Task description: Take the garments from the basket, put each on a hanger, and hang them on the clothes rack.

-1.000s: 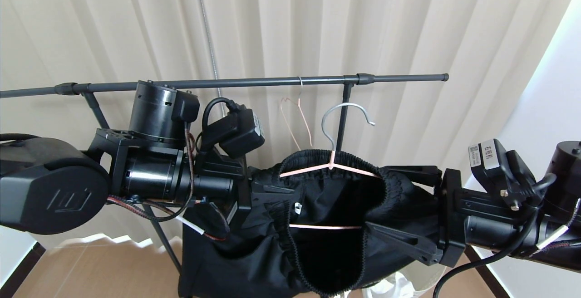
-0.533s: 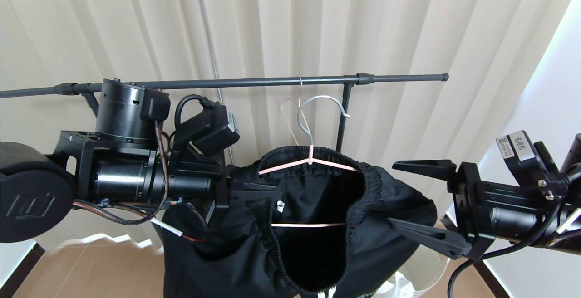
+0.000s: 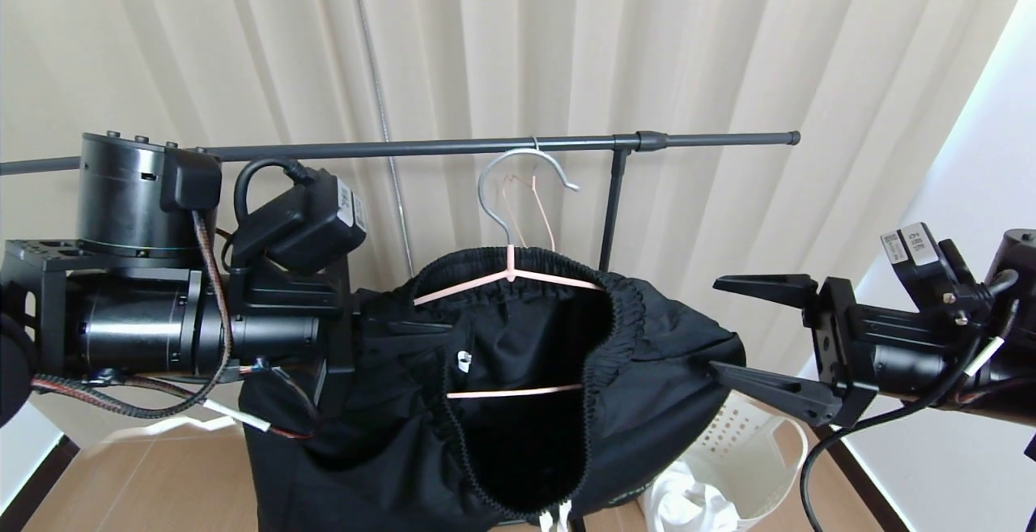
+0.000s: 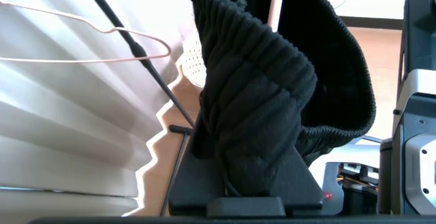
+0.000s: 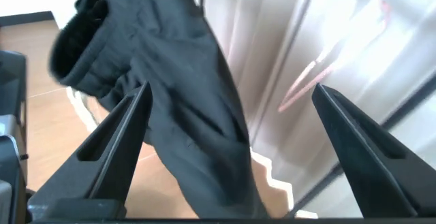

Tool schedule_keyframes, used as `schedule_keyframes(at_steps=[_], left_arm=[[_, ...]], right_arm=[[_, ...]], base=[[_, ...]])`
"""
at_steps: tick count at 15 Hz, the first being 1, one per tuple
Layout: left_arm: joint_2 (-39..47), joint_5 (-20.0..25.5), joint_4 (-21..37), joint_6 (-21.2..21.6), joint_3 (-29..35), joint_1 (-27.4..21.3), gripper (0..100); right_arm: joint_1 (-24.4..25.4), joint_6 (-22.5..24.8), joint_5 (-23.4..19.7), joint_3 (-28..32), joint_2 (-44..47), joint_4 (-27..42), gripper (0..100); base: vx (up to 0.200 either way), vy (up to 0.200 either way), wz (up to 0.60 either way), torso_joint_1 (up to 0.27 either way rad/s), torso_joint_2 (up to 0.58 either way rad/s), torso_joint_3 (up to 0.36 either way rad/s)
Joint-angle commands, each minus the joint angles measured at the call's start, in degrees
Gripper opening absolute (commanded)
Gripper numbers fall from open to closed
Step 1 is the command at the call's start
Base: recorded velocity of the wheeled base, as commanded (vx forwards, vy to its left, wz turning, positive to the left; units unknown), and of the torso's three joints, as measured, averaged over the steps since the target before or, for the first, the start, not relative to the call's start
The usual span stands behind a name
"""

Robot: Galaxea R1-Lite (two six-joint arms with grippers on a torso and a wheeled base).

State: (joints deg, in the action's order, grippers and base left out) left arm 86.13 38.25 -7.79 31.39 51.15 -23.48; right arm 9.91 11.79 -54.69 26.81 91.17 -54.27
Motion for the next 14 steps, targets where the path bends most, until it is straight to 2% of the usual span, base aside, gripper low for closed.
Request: schedule_keyframes(at_steps=[1, 14], left_arm=[[-1.14, -0.02, 0.06, -0.01, -0.26, 0.72, 0], [-5.18, -0.11, 0.06, -1.68, -0.18, 0.72, 0]], right_arm=[[-1.21, 0.16, -1.91, -0.97, 3.05, -1.19, 100], [-1.03, 1.57, -1.65, -1.06, 18.25, -9.98, 100]], base=[[0.0, 0.0, 0.0, 0.0, 0.0, 0.0], [0.0, 0.0, 0.0, 0.0, 0.0, 0.0]])
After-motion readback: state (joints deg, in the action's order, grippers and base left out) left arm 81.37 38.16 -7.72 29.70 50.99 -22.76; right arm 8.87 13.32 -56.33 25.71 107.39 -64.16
